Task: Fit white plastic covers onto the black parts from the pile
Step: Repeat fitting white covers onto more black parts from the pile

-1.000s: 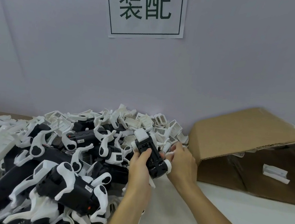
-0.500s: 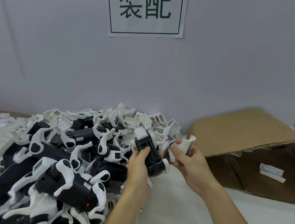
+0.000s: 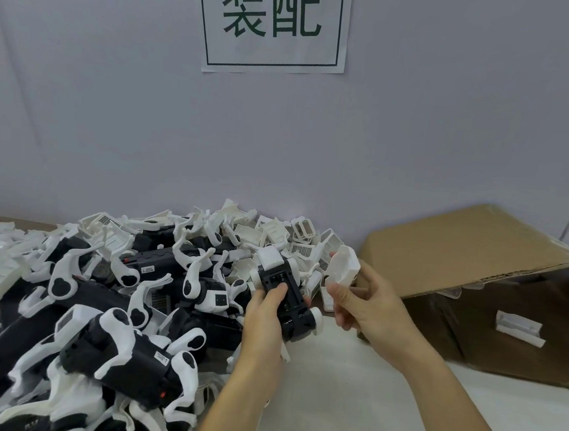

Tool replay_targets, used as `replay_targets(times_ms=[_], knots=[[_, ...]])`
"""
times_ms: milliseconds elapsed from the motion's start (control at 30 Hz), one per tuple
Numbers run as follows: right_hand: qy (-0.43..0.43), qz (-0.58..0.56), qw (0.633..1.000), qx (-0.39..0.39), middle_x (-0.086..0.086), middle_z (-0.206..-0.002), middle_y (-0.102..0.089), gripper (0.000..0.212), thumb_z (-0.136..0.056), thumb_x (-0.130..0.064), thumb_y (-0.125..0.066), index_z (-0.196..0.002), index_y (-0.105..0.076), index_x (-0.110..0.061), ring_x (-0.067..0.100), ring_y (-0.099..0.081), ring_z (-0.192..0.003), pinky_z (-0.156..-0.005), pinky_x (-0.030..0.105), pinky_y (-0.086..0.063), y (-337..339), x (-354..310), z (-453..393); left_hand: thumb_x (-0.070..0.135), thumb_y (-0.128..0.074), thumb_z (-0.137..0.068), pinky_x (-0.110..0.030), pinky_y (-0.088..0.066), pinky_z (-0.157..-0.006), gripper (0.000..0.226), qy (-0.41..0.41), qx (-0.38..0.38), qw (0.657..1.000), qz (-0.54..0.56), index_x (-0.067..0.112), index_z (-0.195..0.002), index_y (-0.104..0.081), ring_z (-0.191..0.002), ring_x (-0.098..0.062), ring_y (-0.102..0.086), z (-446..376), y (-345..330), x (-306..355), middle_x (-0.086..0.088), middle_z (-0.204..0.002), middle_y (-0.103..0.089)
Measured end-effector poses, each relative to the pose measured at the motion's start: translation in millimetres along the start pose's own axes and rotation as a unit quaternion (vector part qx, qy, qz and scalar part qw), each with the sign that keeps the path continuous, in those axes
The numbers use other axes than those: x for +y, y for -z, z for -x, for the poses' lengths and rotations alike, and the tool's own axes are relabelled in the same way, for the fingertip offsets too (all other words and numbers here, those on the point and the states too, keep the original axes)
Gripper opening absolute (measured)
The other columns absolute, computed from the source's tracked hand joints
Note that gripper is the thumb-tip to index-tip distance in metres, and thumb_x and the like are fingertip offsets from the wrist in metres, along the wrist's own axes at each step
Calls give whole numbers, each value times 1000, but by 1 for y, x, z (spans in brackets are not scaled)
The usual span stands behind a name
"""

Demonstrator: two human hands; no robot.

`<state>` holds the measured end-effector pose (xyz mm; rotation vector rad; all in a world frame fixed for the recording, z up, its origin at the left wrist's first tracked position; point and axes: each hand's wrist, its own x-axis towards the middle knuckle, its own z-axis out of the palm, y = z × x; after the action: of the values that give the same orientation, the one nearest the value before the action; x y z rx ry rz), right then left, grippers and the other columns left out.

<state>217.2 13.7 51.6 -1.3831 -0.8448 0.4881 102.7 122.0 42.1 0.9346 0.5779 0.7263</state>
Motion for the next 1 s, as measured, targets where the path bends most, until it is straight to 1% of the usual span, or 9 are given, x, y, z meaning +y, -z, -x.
replay_targets(times_ms=[133, 333, 400, 467, 567, 667, 833, 900, 1000], knots=[[-2, 23, 1000, -9, 8, -89, -73, 49, -87, -15, -74, -128, -60, -38, 25, -73, -72, -64, 23, -55, 3, -6, 1, 18, -54, -100, -29, -54, -57, 21, 0, -6, 1000, -7, 11, -116, -65, -76, -20, -74, 1, 0, 0, -17, -99, -75], [35, 49, 997, -37, 6, -124, -60, 61, -91, 15, -57, -120, -68, -37, 19, -73, -99, -81, 23, -57, 0, -13, 4, 19, -56, -99, -34, -58, -66, 21, 6, -37, 999, -28, 13, -116, -67, -99, -33, -71, 4, -1, 0, -18, -110, -73], [20, 28, 996, -79, 4, -125, -64, 56, -92, 11, -50, -121, -70, -31, 19, -71, -104, -87, 28, -57, -3, -15, 5, 21, -56, -99, -36, -59, -70, 21, 5, -52, 998, -41, 15, -117, -66, -101, -32, -71, 5, -2, -1, -16, -109, -74], [5, 2, 995, -98, 3, -127, -67, 40, -94, -2, -52, -120, -71, -25, 19, -68, -111, -94, 33, -56, -10, -17, 5, 22, -56, -100, -47, -58, -88, 23, 5, -60, 997, -49, 15, -119, -65, -106, -33, -69, 6, -3, -2, -17, -113, -73], [49, 143, 989, -1, -6, -116, -68, 14, -92, -27, -71, -105, -72, -31, 15, -67, -103, -84, 24, -54, -21, -18, 4, 26, -52, -101, -56, -52, -99, 27, 20, -56, 998, -36, 11, -118, -66, -109, -39, -67, 8, -5, 0, -22, -115, -71], [71, 229, 969, 56, -7, -111, -62, 31, -86, -21, -75, -108, -59, -35, 15, -62, -99, -86, 31, -53, -28, -15, 4, 32, -50, -101, -54, -54, -94, 31, 34, -67, 997, -27, 10, -113, -69, -106, -39, -69, 9, -5, 0, -21, -108, -74], [49, 184, 982, -6, -25, -138, -43, 86, -84, -7, -72, -148, -28, -43, 4, -45, -133, -108, 34, -47, -25, -21, 8, 36, -41, -104, -45, -55, -95, 39, 46, -78, 996, -15, 12, -119, -68, -106, -31, -70, 7, -5, -1, -15, -109, -75], [41, 227, 972, -54, -40, -132, -35, 97, -85, -9, -73, -155, -14, -44, -12, -41, -129, -106, 26, -46, -28, -21, 8, 35, -38, -105, -35, -62, -76, 39, 42, -102, 994, -26, 15, -115, -70, -96, -24, -74, 4, -3, -2, -12, -103, -77], [29, 290, 952, -90, -18, -150, -38, 104, -88, -14, -68, -157, 5, -41, -1, -43, -134, -110, 32, -44, -39, -21, 9, 36, -44, -104, -21, -55, -54, 32, 12, -121, 991, -59, 19, -115, -68, -67, -11, -73, 2, 1, -6, -4, -79, -77]])
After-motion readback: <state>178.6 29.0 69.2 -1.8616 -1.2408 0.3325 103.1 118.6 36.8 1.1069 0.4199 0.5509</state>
